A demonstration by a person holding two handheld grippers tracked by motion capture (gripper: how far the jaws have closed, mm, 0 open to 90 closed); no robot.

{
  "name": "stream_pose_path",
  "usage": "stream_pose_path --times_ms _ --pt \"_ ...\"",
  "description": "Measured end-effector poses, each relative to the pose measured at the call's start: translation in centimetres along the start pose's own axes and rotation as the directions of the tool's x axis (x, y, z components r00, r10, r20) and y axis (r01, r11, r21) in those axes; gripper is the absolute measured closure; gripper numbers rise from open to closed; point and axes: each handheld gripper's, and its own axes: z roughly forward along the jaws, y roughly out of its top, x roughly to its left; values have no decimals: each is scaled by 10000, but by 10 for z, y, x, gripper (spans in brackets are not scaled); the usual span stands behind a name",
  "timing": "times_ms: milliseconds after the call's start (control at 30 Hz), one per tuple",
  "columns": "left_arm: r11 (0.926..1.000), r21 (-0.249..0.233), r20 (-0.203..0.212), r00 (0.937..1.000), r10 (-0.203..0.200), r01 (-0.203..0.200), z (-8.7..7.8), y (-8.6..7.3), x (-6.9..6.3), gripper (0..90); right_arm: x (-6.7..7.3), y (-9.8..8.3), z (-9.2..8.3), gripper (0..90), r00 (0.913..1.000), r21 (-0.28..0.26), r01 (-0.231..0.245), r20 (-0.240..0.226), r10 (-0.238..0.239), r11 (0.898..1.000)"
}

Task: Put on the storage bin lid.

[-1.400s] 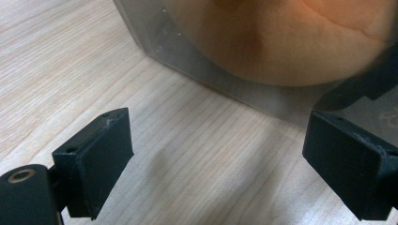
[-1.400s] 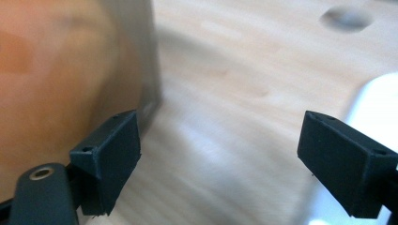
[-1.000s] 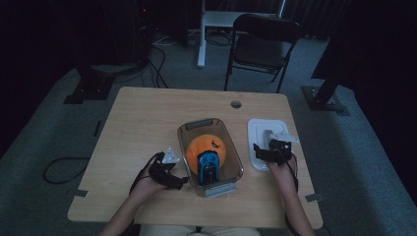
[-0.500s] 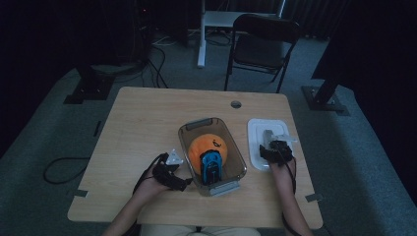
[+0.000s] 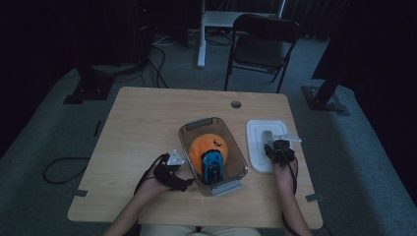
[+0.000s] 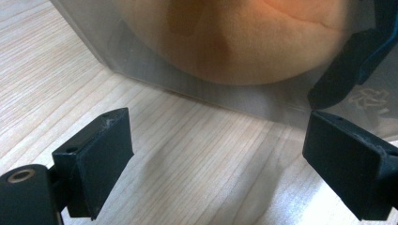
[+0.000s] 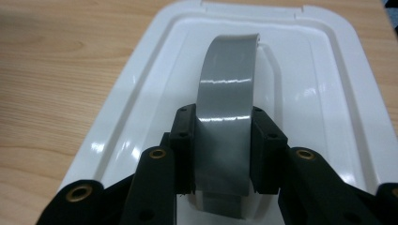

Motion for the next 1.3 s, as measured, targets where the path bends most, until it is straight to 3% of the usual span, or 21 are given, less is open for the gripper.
stream_pose_path --times_ms 233,467,633,800,1033,1300 --pt "10000 10 41 10000 88 -88 1 2 -1 94 0 12 -34 675 9997 -746 5 -236 -22 9972" --pt "9998 8 169 9996 215 -215 4 4 -4 94 14 35 -80 675 9968 -2037 143 -746 -301 9789" --pt "9998 20 206 9996 204 -205 5 6 -5 93 32 49 -104 674 9876 -2553 412 -1362 -781 9660" --pt "9998 24 166 9996 221 -221 5 6 -6 93 50 55 -115 675 9765 -2838 454 -1897 -1025 9578" --pt "9997 -16 120 9996 250 -250 5 5 -6 93 88 57 -124 675 9418 -2952 863 -2874 -1746 9515" --pt "9998 -112 132 9998 150 -148 5 4 -7 94 125 50 -116 675 8961 -2609 1221 -3858 -2194 9576"
